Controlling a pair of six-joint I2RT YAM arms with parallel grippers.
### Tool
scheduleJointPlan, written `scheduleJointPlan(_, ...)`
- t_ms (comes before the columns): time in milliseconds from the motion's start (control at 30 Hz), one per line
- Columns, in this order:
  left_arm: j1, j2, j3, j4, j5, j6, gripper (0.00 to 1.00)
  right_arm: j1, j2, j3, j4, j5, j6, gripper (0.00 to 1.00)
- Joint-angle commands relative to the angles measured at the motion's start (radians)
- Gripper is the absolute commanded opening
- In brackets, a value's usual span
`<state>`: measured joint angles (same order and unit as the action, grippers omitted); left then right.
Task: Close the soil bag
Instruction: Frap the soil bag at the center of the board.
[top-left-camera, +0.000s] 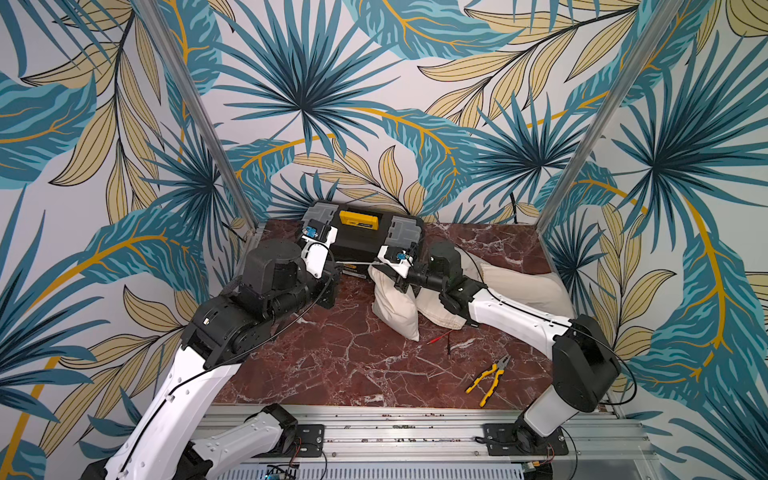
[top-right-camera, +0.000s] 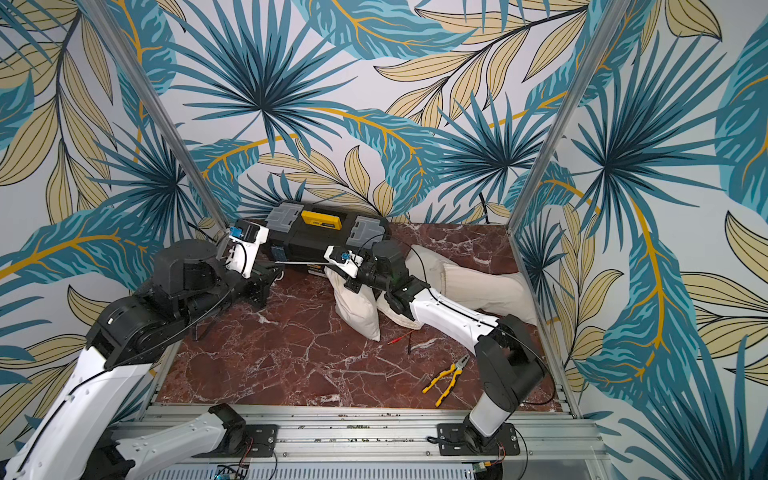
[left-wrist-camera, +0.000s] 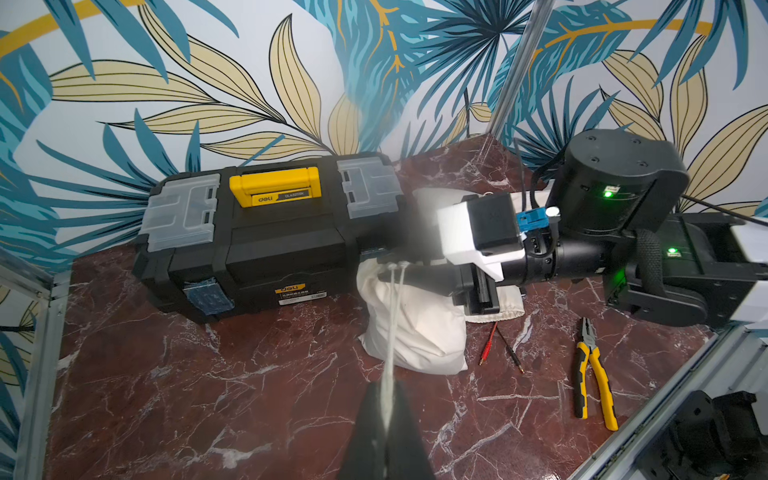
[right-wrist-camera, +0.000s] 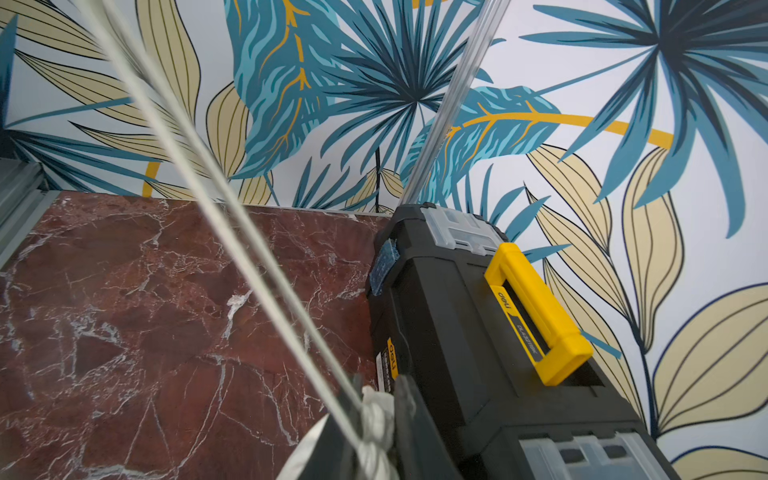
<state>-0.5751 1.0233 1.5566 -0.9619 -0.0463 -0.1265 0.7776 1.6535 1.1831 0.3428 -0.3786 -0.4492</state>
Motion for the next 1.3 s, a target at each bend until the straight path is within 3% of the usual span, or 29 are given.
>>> scheduleJointPlan(0,0.006,-0.138,0.109,0.307,-0.095,0.020,0.00,-0.161,0.069,-0.071,-0.385,0.439,0.038,0.12)
scheduleJointPlan(100,0.006,-0.102,0.085,0.332,-0.084,0.022,0.00,-0.172,-0.021,-0.057,-0.377,0.579,0.040,0.00)
scheduleJointPlan(300,0.046,0.026,0.039,0.417,0.030,-0.015,0.00,-0.176,-0.224,-0.063,-0.323,0.892,0.047,0.00)
scheduleJointPlan(400,0.105,0.094,0.021,0.465,0.119,-0.064,0.00,-0.176,-0.288,-0.067,-0.334,0.934,0.055,0.00)
scheduleJointPlan(500,0.149,0.117,-0.017,0.493,0.143,-0.083,0.00,-0.162,-0.312,-0.102,-0.350,0.854,0.080,0.00)
scheduleJointPlan(600,0.201,0.089,-0.081,0.503,0.126,-0.094,0.00,-0.126,-0.301,-0.166,-0.333,0.644,0.120,0.01)
scheduleJointPlan(700,0.263,0.037,-0.157,0.500,0.109,-0.113,0.00,-0.102,-0.253,-0.224,-0.262,0.405,0.176,0.06)
scheduleJointPlan(867,0.379,-0.026,-0.236,0.468,0.092,-0.127,0.00,-0.063,-0.166,-0.213,-0.185,0.139,0.185,0.21)
scheduleJointPlan(1033,0.400,-0.025,-0.225,0.461,0.160,-0.126,0.00,-0.052,-0.120,-0.102,-0.240,0.030,0.126,0.45)
scheduleJointPlan(1267,0.400,-0.016,-0.204,0.474,0.230,-0.119,0.00,-0.022,-0.007,0.089,-0.339,-0.036,0.055,0.63)
